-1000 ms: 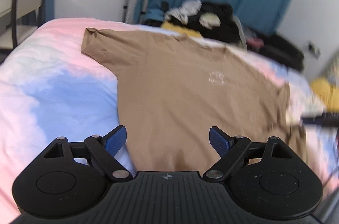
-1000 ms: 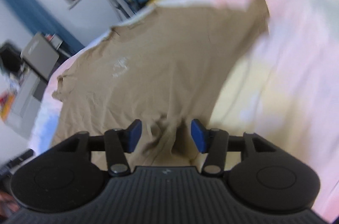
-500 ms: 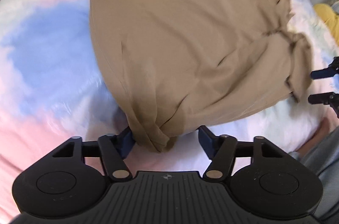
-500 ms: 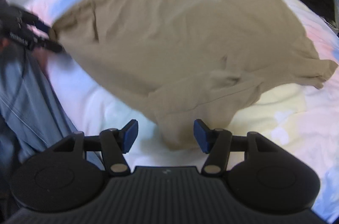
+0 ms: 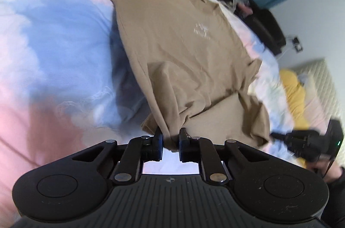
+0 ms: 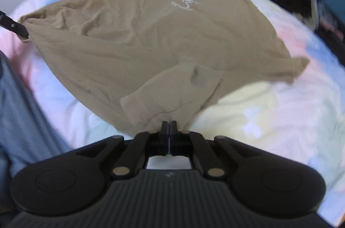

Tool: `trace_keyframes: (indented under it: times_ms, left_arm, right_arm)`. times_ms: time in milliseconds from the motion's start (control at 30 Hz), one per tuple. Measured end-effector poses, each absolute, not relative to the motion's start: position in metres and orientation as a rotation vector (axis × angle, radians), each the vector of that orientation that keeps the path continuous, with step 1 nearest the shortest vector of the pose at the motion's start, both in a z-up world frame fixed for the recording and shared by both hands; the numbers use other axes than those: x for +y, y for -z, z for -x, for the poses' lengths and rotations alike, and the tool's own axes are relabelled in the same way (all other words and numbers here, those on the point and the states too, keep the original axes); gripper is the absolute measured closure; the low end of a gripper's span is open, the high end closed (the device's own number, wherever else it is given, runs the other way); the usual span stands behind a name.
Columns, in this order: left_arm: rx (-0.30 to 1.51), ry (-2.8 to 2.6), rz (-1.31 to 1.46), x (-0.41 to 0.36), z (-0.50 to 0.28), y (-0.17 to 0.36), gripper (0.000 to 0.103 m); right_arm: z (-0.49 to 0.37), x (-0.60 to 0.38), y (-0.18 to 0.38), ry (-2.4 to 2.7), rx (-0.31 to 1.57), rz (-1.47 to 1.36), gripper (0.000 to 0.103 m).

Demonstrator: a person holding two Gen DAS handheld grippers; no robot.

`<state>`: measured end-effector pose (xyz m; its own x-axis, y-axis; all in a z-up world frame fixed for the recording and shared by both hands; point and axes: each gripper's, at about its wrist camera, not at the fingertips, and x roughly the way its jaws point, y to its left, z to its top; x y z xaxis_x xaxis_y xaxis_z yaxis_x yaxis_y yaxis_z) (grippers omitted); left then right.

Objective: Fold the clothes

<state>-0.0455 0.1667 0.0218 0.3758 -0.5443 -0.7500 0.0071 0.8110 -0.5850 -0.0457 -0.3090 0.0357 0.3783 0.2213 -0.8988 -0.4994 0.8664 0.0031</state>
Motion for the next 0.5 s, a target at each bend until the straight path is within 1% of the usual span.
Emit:
trace_keyframes:
  times_ms: [133,267,367,433,500]
  left_arm:
    - [1.218,0.35,0.507,0.169,0.056,-0.01,0.09]
    - [1.252,0.301,0.457,0.171,0.064,0.006,0.09]
    - [1.237,0.278,0.437,0.173,0.064,0.009,0.09]
    - [1.229,0.28,0.426,0.176,0.066,0.007,0.09]
    - [1.218,0.282,0.398,0.173,0.067,0.006,0.09]
  right_arm:
    - [0.063,-0.325,-0.029,-0.497,1.195,0.251,0.102]
    - [0.076,-0.329,0.004,-0.503,1.33,0.285,0.102]
    - [0.071,-0.332,-0.001,-0.505,1.31,0.252,0.096]
    - [0.069,-0.333,-0.005,-0.499,1.291,0.245,0.086]
    - [0.065,-0.333,-0.009,-0.492,1.265,0.235,0.057]
